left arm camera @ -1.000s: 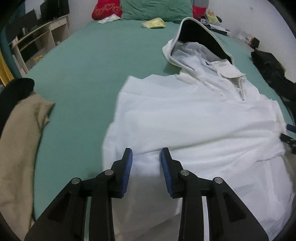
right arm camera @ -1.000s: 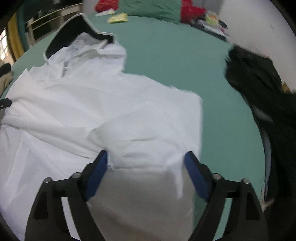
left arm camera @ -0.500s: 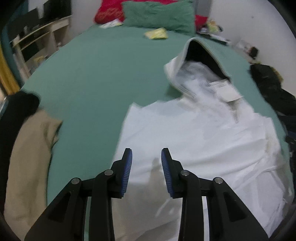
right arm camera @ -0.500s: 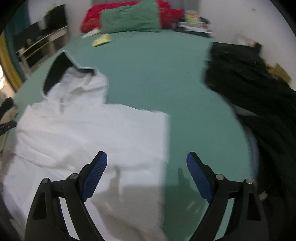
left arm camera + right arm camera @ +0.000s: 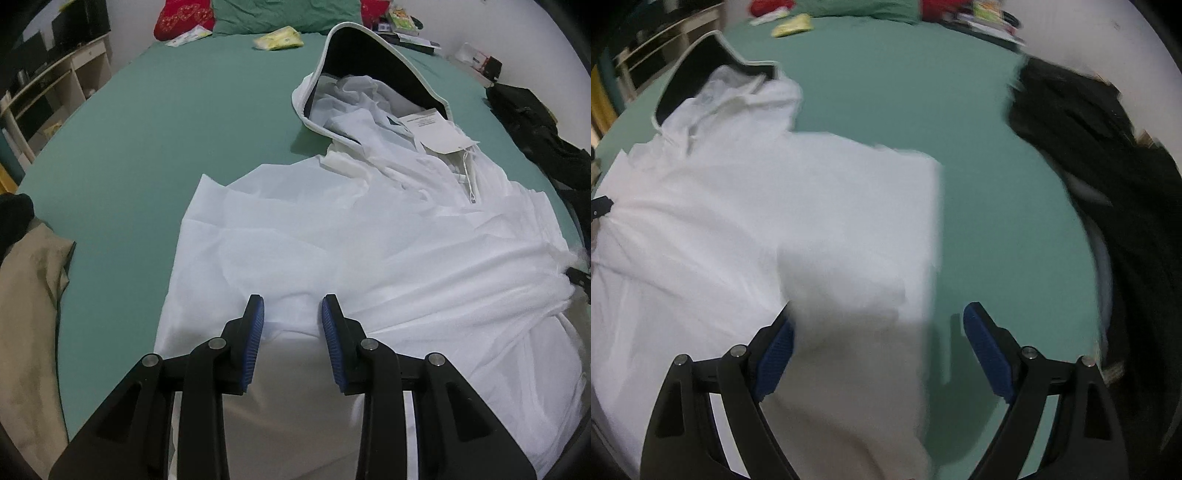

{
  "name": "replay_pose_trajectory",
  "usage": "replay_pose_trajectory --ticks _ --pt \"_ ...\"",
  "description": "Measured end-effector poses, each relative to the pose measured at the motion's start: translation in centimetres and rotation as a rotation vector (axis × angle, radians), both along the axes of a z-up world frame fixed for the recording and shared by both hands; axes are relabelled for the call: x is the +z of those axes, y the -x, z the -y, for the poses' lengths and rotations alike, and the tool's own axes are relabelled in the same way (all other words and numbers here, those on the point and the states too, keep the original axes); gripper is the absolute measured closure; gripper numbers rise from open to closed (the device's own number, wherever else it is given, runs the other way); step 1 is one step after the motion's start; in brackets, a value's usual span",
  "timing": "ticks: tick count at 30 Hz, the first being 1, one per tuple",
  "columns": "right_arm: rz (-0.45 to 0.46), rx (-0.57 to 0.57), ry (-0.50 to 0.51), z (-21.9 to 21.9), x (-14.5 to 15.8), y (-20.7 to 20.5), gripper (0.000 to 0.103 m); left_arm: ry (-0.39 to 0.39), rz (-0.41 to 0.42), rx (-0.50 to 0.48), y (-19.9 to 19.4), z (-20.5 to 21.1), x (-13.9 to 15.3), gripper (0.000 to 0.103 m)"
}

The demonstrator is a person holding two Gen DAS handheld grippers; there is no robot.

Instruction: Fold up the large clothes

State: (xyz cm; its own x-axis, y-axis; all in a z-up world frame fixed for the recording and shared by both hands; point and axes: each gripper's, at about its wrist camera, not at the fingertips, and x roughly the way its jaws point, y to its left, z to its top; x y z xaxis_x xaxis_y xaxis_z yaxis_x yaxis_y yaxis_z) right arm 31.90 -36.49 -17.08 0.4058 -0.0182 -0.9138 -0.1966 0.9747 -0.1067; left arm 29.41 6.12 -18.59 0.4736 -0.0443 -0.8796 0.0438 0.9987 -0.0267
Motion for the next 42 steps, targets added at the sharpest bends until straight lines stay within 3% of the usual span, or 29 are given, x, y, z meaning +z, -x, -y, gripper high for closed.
replay_pose_trajectory --ticks 3,5,8,12,15,20,22,24,30,34,36,39,42 --pt "0.079 -0.005 -0.011 1.2 2.2 0.4 0.016 0.018 0.014 0.020 -0.3 -0.5 0.8 0.068" --pt "0.149 0.060 -0.062 0.0 4.1 -1.1 0.016 0.063 0.103 0.014 -1.2 -0.7 3.0 0.068" --pt "0.236 0.228 -0.086 -4.7 5.5 -5.1 0.016 0.089 0.213 0.009 -3.5 -0.6 5.4 0.068" --pt "0.259 0.366 -0.184 -11.2 4.7 -11.1 0.017 0.078 0.222 0.016 -8.2 0.2 5.3 0.068" --pt "0.250 0.416 -0.182 -15.1 3.2 -14.8 0.042 0.045 0.213 0.022 -10.3 0.5 4.0 0.068" --pt "0.254 0.465 -0.108 -18.3 0.6 -18.5 0.052 0.028 0.160 0.010 -12.1 0.0 1.2 0.068" --pt "0.245 0.509 -0.079 -18.5 0.1 -18.8 0.092 0.010 0.160 -0.004 -12.1 -0.1 0.6 0.068" --pt "0.277 0.514 -0.055 -17.7 1.0 -18.2 0.097 -0.005 0.160 -0.009 -12.0 -0.3 0.4 0.068" --pt "0.310 0.558 0.089 -12.2 4.4 -13.1 0.100 -0.046 0.146 -0.033 -11.2 -0.1 1.3 0.068" --pt "0.283 0.641 0.125 -8.8 3.0 -9.4 0.100 -0.021 0.134 -0.064 -10.5 -0.3 2.6 0.068" --pt "0.274 0.660 0.110 -7.8 1.7 -8.9 0.099 -0.017 0.168 -0.038 -10.8 -0.5 4.2 0.068" --pt "0.342 0.671 0.082 -7.5 1.2 -8.4 0.099 0.012 0.250 0.003 -12.5 0.0 7.1 0.068" --pt "0.395 0.739 0.131 -8.5 0.8 -7.7 0.099 0.059 0.302 -0.020 -14.9 1.9 8.5 0.068"
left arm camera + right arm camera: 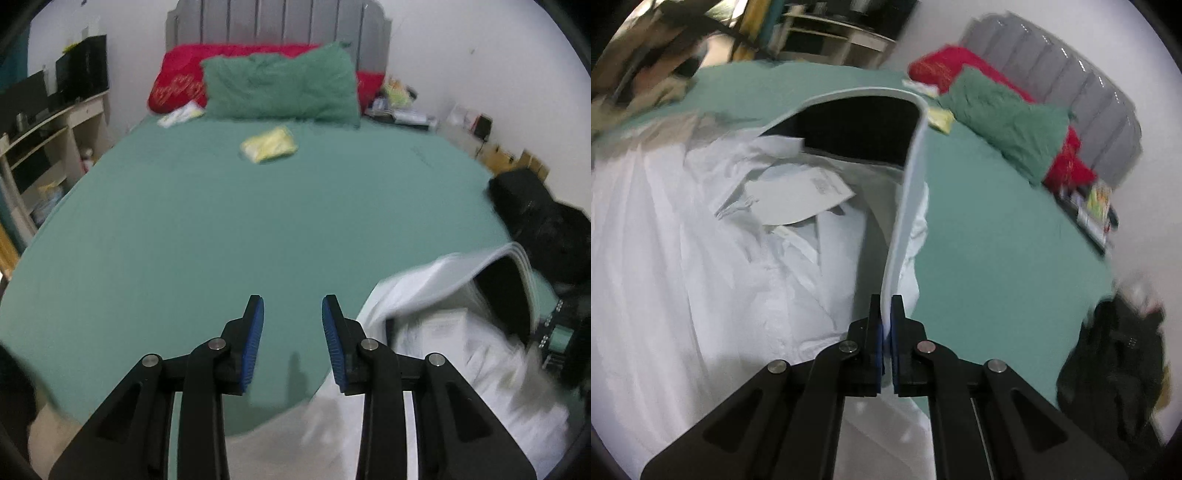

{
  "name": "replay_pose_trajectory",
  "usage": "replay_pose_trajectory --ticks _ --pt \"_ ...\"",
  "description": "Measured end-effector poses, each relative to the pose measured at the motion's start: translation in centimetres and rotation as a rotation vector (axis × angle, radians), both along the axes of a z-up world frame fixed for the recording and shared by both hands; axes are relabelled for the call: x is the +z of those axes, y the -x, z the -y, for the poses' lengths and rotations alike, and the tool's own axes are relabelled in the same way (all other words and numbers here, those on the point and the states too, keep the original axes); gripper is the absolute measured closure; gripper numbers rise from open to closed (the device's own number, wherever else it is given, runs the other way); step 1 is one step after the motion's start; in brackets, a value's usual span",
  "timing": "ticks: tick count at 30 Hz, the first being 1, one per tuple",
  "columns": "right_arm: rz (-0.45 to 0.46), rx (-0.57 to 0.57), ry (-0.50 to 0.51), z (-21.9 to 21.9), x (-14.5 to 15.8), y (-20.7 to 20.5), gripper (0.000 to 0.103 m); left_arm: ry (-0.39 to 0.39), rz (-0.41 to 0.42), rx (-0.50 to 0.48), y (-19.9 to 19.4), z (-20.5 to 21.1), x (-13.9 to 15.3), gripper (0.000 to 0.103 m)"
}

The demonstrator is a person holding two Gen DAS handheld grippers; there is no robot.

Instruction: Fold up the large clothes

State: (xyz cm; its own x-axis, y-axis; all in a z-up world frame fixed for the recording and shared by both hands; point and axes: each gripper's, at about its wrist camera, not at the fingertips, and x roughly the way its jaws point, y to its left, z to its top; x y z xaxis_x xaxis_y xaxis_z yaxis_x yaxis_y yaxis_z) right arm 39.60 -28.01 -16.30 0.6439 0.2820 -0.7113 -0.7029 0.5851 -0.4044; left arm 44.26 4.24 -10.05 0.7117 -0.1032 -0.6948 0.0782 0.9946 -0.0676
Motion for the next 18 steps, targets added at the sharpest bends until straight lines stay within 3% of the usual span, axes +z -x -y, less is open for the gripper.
replay_pose_trajectory --ticks 5,6,8,9,10,13,16,18 --pt "0.090 0.116 0.123 -0.8 -1.1 1.6 0.096 0.027 -0.022 -0.102 -4.5 4.6 -1.4 0.058" --pt "0.087 0.122 0.125 -0.5 -1.0 1.5 0.096 0.028 -0.055 -0.138 -5.1 5.8 -2.3 0.057" --pt "0.039 0.113 0.108 0.2 -0.5 1.1 0.092 -0.018 -0.198 -0.233 -6.4 8.3 -5.3 0.057" --pt "0.002 0.104 0.094 0.7 -0.3 0.7 0.086 -0.045 -0.241 -0.263 -6.3 9.2 -6.3 0.057" --pt "-0.061 0.084 0.061 1.5 0.2 0.1 0.076 -0.101 -0.271 -0.300 -5.8 10.1 -7.7 0.057" --pt "-0.280 0.031 -0.176 5.0 2.2 -1.2 0.061 -0.235 -0.223 -0.328 -3.9 10.6 -8.6 0.057" --pt "-0.407 -0.071 -0.434 8.7 3.2 -3.2 0.042 -0.268 -0.223 -0.320 -3.1 9.5 -8.8 0.056" --pt "-0.519 -0.156 -0.573 10.2 2.5 -5.7 0.041 -0.263 -0.220 -0.327 -2.9 8.7 -8.8 0.054"
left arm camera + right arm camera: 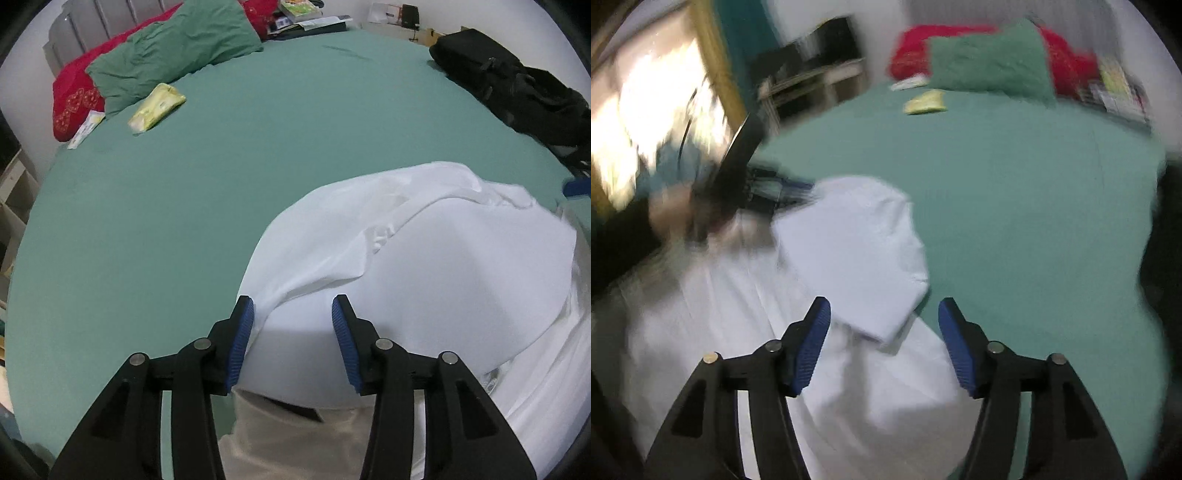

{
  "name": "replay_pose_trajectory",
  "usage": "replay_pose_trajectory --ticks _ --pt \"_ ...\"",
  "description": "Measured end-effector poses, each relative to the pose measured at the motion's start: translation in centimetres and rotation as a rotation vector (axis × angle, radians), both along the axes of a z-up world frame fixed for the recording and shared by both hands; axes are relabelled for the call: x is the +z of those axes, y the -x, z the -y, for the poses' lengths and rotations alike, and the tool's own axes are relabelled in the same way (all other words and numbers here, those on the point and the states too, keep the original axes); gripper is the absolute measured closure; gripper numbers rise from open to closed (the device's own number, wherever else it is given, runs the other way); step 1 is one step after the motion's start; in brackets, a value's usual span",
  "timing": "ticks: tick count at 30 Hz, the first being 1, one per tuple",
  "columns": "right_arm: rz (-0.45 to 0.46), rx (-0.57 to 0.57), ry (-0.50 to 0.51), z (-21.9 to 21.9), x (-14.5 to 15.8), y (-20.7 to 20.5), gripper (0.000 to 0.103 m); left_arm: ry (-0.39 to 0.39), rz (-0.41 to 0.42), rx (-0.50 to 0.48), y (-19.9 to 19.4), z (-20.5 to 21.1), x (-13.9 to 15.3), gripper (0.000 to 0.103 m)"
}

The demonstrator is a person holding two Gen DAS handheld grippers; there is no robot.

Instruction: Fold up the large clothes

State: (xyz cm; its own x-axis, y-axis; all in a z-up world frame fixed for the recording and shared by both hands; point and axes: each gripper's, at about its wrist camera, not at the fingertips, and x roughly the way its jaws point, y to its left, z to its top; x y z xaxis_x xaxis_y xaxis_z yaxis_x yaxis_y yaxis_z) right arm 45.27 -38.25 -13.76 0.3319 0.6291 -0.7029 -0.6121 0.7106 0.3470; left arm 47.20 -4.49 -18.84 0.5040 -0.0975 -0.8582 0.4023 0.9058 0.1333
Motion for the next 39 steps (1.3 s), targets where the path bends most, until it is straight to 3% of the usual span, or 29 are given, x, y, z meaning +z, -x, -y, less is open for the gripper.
replay_pose_trajectory --ticks 3,5,9,10,12,14,16,17,18,21,25,28,31,34,39 --pt "-0.179 -0.044 -0.093 0.0 -2.2 -2.7 0.041 0.038 -0.012 -0.010 -0.3 -1.1 0.0 0.045" --pt "-0.273 -0.003 -0.161 -1.0 -3.5 -3.6 0.041 0.046 -0.021 -0.005 -0.6 -1.9 0.1 0.041" --pt "-0.335 0.098 -0.123 -4.6 -5.2 -3.1 0.043 0.082 -0.041 -0.025 -0.9 -3.6 0.2 0.040" --pt "-0.324 0.122 -0.101 -5.5 -5.0 -3.1 0.065 0.090 -0.045 -0.032 -0.7 -3.8 0.0 0.040" --pt "-0.281 0.139 -0.008 -6.8 -4.8 -3.0 0.075 0.124 -0.069 -0.041 -0.6 -4.4 -0.3 0.040" --pt "-0.182 0.150 0.098 -7.8 -3.7 -2.7 0.088 0.157 -0.097 -0.039 -0.5 -4.7 -0.5 0.040" --pt "0.014 0.136 0.266 -9.0 -1.6 -2.3 0.093 0.147 -0.084 -0.061 0.1 -4.4 -0.6 0.043" --pt "0.110 0.131 0.346 -9.5 -0.8 -2.0 0.094 0.142 -0.064 -0.093 0.5 -3.9 -0.6 0.051" --pt "0.236 0.134 0.446 -10.2 0.0 -1.1 0.094 0.147 -0.046 -0.129 1.0 -3.5 -0.5 0.070" --pt "0.507 0.130 0.610 -11.6 0.6 1.9 0.094 0.053 0.088 -0.129 2.3 -2.4 0.4 0.086" --pt "0.825 0.157 0.800 -13.6 -2.9 7.6 0.094 -0.008 0.250 -0.089 5.0 -1.8 1.6 0.086" --pt "0.959 0.163 0.850 -13.9 -5.4 11.3 0.094 -0.064 0.297 -0.066 7.1 -1.5 1.4 0.085" --pt "1.054 0.138 0.863 -13.9 -5.7 13.9 0.092 -0.048 0.330 -0.038 9.0 -2.1 2.0 0.084" --pt "1.046 0.142 0.834 -13.5 -5.1 15.7 0.092 0.013 0.337 0.007 11.1 -3.1 3.1 0.084" --pt "0.875 0.175 0.747 -12.7 -3.3 17.7 0.092 0.098 0.310 0.013 14.8 -4.0 4.4 0.084"
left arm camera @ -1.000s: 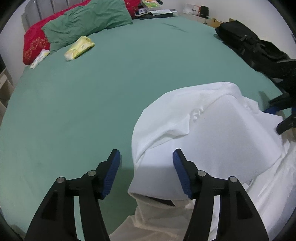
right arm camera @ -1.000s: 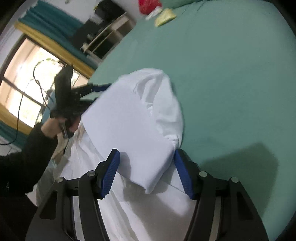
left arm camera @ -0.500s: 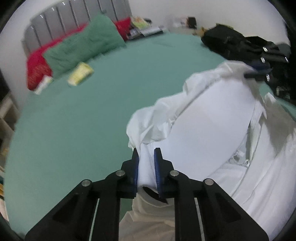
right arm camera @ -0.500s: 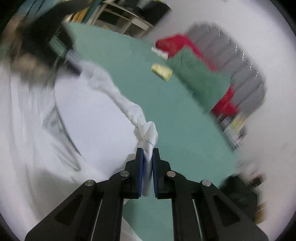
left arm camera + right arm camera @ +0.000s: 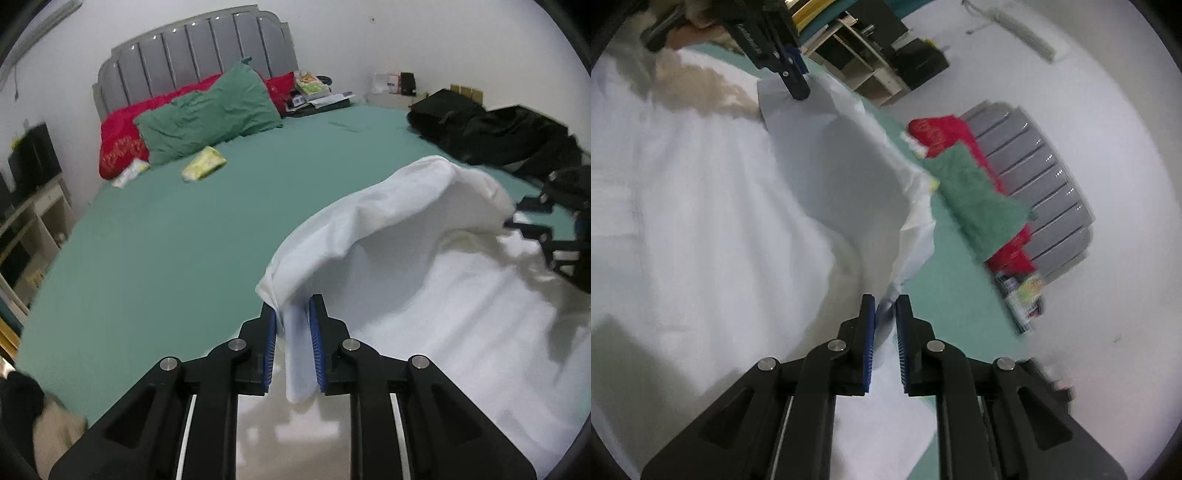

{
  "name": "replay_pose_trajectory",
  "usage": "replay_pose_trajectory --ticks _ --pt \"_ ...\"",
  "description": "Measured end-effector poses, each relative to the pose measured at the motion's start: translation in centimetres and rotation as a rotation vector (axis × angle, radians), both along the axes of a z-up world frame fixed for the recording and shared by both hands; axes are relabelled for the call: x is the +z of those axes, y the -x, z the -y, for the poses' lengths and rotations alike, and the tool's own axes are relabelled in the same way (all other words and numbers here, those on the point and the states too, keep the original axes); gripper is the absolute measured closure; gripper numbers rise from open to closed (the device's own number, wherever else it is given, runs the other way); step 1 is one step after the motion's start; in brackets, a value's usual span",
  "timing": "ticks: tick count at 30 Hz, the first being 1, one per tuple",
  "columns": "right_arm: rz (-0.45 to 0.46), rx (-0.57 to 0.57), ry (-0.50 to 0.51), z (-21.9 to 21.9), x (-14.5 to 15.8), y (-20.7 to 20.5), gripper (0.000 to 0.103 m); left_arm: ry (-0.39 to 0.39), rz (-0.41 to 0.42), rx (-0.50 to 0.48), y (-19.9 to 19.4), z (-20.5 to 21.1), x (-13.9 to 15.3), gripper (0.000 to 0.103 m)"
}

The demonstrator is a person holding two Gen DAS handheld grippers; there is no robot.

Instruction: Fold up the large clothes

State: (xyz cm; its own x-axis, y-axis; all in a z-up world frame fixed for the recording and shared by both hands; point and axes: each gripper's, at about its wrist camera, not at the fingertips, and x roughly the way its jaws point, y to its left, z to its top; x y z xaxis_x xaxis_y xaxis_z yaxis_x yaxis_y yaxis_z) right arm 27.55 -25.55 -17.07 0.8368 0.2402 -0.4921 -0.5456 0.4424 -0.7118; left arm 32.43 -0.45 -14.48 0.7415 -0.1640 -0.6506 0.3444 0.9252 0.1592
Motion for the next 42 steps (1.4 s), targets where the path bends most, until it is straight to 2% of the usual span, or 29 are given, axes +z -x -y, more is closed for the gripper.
replay_pose_trajectory --ticks 5,7,10,12,14,15,16,18,21,23,24,25,26,27,31,36,39,41,42 --pt "-0.252 -0.042 -0.098 1.2 0.9 0.0 0.092 0.006 -0.105 -0.001 3.6 -0.7 -0.8 0.084" --pt "-0.321 -0.071 -0.129 2.0 1.0 0.3 0.092 0.017 -0.155 0.012 5.3 -1.4 -1.3 0.083" --pt "-0.377 -0.119 -0.111 3.3 1.2 1.6 0.092 0.046 -0.214 0.023 7.6 -2.4 -1.4 0.081" --pt "-0.407 -0.135 -0.141 4.0 2.1 2.1 0.092 0.070 -0.240 0.032 9.0 -3.1 -1.3 0.078" --pt "-0.416 -0.141 -0.231 4.3 3.9 3.0 0.083 0.101 -0.237 0.040 10.4 -3.7 -0.8 0.076" --pt "-0.428 -0.129 -0.291 3.9 4.8 2.9 0.070 0.122 -0.231 0.055 10.8 -4.1 -0.5 0.075" --pt "-0.450 -0.110 -0.338 3.0 5.1 3.1 0.052 0.146 -0.226 0.078 11.1 -4.5 -0.2 0.073" --pt "-0.489 -0.094 -0.418 0.7 5.3 1.7 0.043 0.201 -0.228 0.116 11.2 -5.2 -0.1 0.071" --pt "-0.559 -0.100 -0.509 -2.9 4.1 -0.3 0.043 0.286 -0.237 0.196 10.9 -6.2 -0.4 0.069" --pt "-0.585 -0.105 -0.533 -5.2 2.9 -1.9 0.043 0.337 -0.241 0.224 10.7 -6.5 -0.5 0.069" --pt "-0.591 -0.121 -0.532 -6.0 2.2 -2.6 0.049 0.351 -0.242 0.232 10.8 -6.5 -0.5 0.069" --pt "-0.620 -0.123 -0.540 -6.7 1.5 -2.9 0.082 0.363 -0.241 0.242 10.6 -6.6 -0.4 0.069" --pt "-0.662 -0.127 -0.544 -7.1 1.0 -3.2 0.099 0.373 -0.238 0.246 10.5 -6.6 -0.3 0.069" --pt "-0.700 -0.133 -0.534 -7.4 0.4 -3.4 0.101 0.378 -0.237 0.246 10.3 -6.6 -0.2 0.069" --pt "-0.768 -0.050 -0.451 -7.5 -0.1 -0.4 0.101 0.405 -0.229 0.241 9.1 -5.9 0.6 0.069" --pt "-0.795 -0.065 -0.397 -6.4 -0.9 2.0 0.100 0.473 -0.217 0.180 6.6 -3.0 0.9 0.067" --pt "-0.856 -0.078 -0.430 -5.4 -0.7 2.5 0.099 0.452 -0.284 0.165 4.6 -0.6 -0.8 0.066" --pt "-0.857 -0.092 -0.413 -5.0 -0.4 3.1 0.092 0.429 -0.333 0.166 3.8 0.6 -2.1 0.066" --pt "-0.852 -0.093 -0.409 -4.6 -0.2 3.4 0.085 0.405 -0.366 0.160 3.7 1.2 -3.1 0.066"
